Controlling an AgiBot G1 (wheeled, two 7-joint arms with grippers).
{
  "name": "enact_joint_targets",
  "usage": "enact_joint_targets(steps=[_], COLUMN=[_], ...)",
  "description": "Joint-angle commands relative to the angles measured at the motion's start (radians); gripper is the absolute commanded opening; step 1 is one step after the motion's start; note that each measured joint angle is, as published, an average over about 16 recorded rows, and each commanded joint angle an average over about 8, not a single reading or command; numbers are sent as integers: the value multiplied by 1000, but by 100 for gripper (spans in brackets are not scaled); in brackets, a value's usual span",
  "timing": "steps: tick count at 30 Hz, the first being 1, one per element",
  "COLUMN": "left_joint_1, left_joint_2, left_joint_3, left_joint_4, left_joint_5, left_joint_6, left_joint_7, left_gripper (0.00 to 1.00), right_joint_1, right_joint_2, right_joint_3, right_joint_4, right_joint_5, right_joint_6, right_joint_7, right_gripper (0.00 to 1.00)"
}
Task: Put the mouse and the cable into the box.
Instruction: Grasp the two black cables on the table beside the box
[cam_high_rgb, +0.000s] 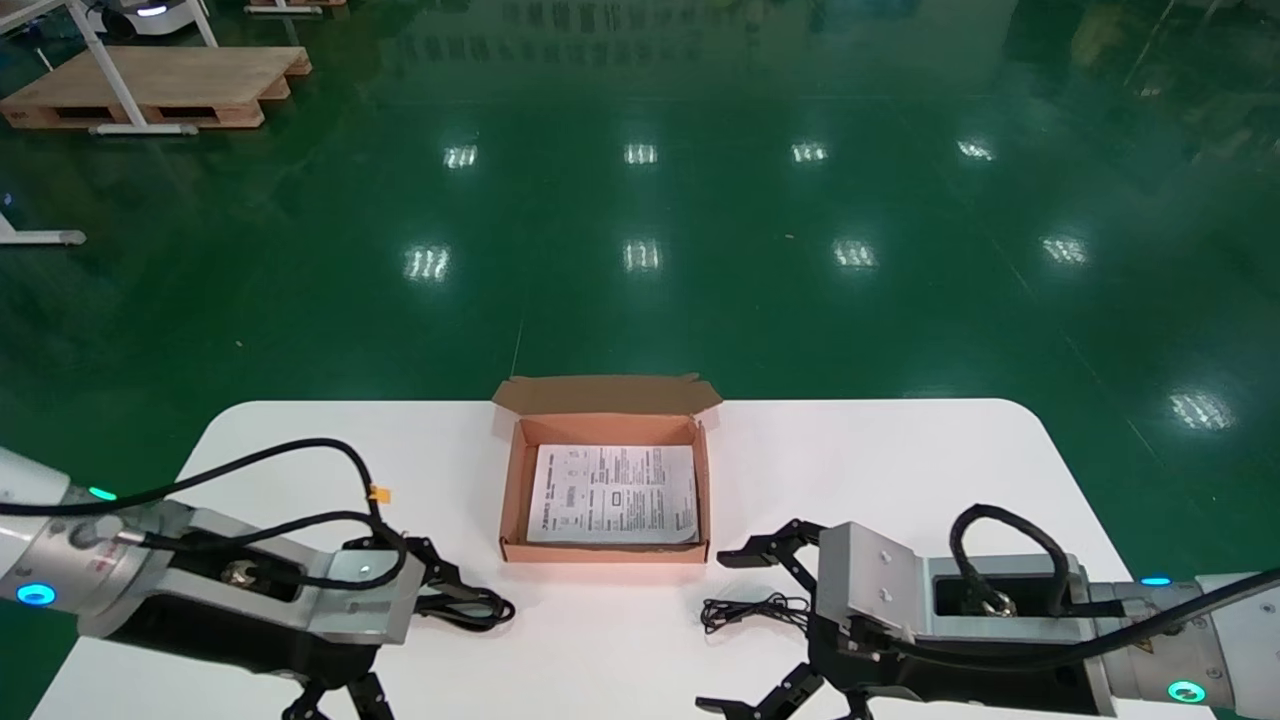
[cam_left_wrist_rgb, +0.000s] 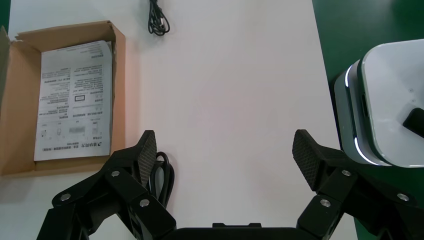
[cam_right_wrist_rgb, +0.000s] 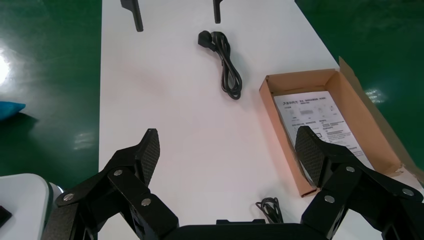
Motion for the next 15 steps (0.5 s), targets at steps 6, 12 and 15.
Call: enact_joint_targets(steps=[6, 12, 15], left_joint_1=[19, 55, 62], left_joint_2=[11, 88, 127], left_joint_3=[31, 78, 95], left_joint_4=[-14, 96, 171], left_joint_5=[72, 229, 279], left_joint_6=[-60, -242, -310], left_joint_7=[37, 126, 182], left_gripper=[100, 100, 100], right_joint_1=[-4, 21, 29], right_joint_2=[-5, -37, -38], right_joint_3=[-8, -27, -31], right_joint_4=[8, 40, 58], right_joint_5=[-19, -72, -84], right_joint_6=[10, 44, 48], right_joint_7=[7, 51, 69], right_gripper=[100, 100, 100])
